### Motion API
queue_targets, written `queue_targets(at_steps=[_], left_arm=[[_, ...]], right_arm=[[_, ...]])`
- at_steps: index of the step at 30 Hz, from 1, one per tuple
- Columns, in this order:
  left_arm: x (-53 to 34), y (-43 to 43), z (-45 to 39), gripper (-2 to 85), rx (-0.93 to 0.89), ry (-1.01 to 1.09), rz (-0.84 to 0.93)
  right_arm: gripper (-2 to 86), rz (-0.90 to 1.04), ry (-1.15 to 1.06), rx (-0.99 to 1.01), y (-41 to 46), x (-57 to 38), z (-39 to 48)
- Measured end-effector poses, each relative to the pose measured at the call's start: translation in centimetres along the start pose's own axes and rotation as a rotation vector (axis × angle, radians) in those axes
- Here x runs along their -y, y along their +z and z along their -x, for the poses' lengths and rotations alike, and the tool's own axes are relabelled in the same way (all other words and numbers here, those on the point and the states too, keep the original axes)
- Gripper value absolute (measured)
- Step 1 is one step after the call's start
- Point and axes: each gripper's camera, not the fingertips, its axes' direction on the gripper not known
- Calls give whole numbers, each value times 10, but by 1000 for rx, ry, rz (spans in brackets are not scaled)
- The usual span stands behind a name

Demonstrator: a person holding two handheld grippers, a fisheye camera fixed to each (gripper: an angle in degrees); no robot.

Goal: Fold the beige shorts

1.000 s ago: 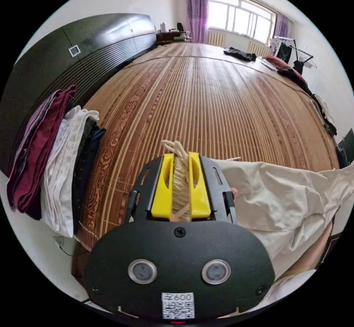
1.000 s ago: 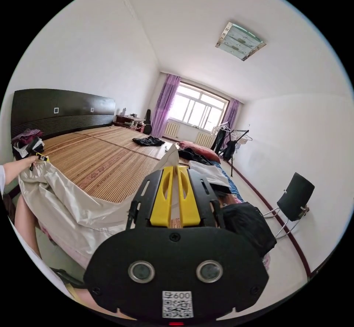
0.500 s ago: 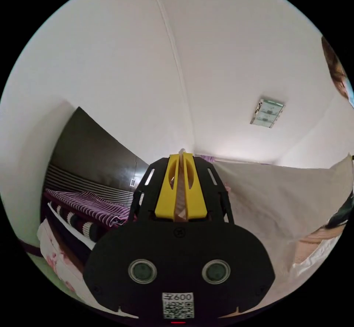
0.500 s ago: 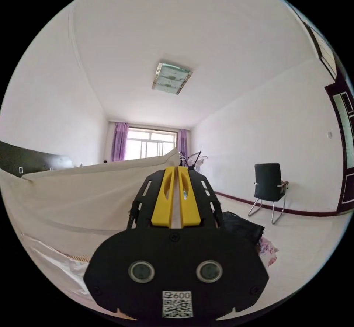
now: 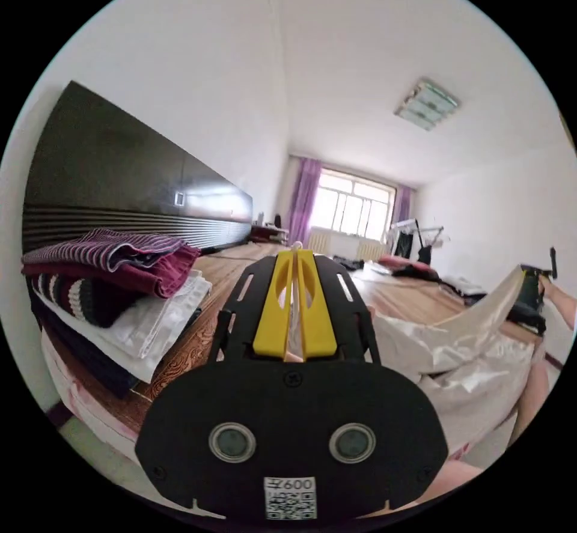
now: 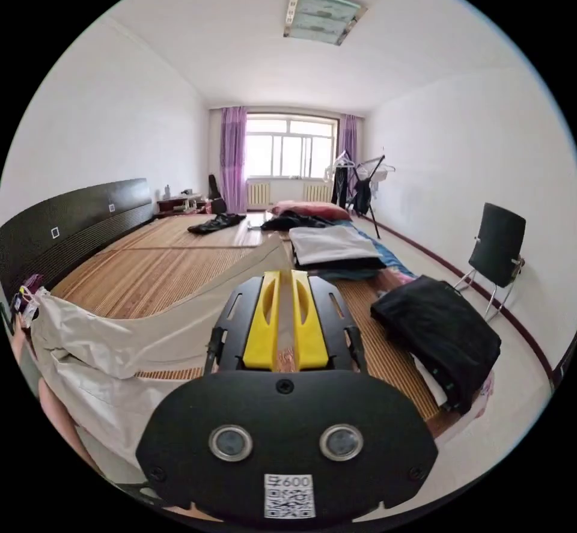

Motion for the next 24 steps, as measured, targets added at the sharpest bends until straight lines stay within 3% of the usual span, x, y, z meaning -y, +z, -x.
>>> queue_targets(at_steps=[2, 3, 6, 7, 10, 11, 16, 17, 18, 20, 22, 24], left_arm=[[-2, 31, -22, 20, 4, 104, 150], [-3, 59, -34, 21, 89, 129, 281], [-10, 120, -32, 26, 294, 63, 528], [-9, 125, -30, 27, 319, 49, 544], [-4, 126, -52, 34, 406, 108, 322], [-3, 138, -70, 33, 385, 149, 291], [-32, 268, -154, 17, 52, 364, 537], [-52, 309, -170, 15, 36, 387, 615], [-80, 353, -186, 14, 37, 444, 722], [-135, 420, -207, 12, 53, 588, 955], [-168, 450, -223, 11, 175, 689, 889], [-192, 494, -229, 9, 366, 717, 887]], right_arm=[[-5, 133, 39, -130, 30, 4, -14], [-3, 189, 67, -184, 46, 4, -19], [-5, 247, -69, -75, 58, 2, 7], [-5, 237, -100, -50, 56, 0, 15], [-7, 265, -284, 84, 56, -4, 58], [-8, 322, -337, 108, 67, -3, 76], [-8, 496, -412, 226, 138, 15, 140], [-8, 651, -455, 277, 174, 15, 159], [-8, 799, -495, 247, 210, 14, 176], [-8, 728, -531, 204, 220, 42, 193], [-8, 720, -611, 49, 242, 60, 215], [-8, 580, -766, -274, 261, 66, 248]])
